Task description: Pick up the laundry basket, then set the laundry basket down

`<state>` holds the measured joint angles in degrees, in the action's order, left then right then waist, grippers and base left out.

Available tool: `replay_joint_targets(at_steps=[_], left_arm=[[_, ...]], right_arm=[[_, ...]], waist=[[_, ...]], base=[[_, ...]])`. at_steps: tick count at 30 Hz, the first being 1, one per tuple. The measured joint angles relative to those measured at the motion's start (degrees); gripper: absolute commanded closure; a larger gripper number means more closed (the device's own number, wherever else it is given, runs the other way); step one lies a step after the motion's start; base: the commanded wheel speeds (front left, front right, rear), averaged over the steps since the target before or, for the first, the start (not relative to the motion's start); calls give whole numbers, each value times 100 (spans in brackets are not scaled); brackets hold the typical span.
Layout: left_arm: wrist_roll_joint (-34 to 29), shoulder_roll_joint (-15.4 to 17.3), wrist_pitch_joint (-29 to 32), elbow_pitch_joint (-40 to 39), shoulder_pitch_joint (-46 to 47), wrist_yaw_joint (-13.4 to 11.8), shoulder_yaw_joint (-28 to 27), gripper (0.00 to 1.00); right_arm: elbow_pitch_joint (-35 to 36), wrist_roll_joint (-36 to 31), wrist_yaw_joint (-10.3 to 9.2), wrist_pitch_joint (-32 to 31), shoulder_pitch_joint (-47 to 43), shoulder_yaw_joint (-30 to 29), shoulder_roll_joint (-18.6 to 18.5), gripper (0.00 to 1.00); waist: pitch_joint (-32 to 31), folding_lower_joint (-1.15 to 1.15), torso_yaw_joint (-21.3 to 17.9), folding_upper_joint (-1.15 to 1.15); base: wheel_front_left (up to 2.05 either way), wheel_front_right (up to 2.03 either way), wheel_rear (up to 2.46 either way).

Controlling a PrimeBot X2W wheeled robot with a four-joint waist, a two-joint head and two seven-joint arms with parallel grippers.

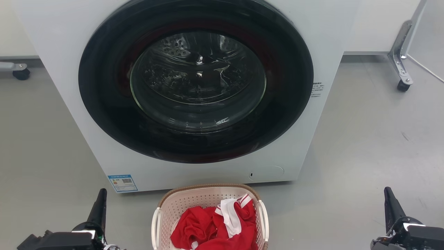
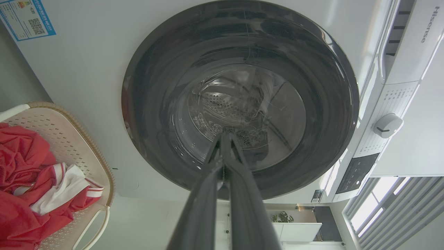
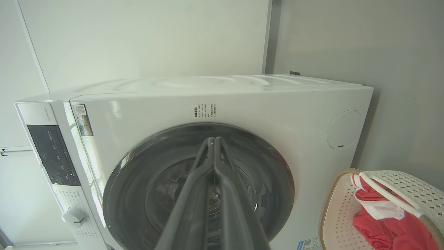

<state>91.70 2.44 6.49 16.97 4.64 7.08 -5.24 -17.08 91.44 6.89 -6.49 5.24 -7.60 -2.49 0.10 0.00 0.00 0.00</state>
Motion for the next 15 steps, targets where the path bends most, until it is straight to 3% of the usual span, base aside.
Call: replay_joint_targets(at_steps=[15], left_arm=[[0, 0, 0, 0, 0, 0, 0, 100]], right_arm=[[0, 1, 0, 0, 0, 0, 0, 100]], waist=[[0, 0, 0, 0]], base=[[0, 0, 0]])
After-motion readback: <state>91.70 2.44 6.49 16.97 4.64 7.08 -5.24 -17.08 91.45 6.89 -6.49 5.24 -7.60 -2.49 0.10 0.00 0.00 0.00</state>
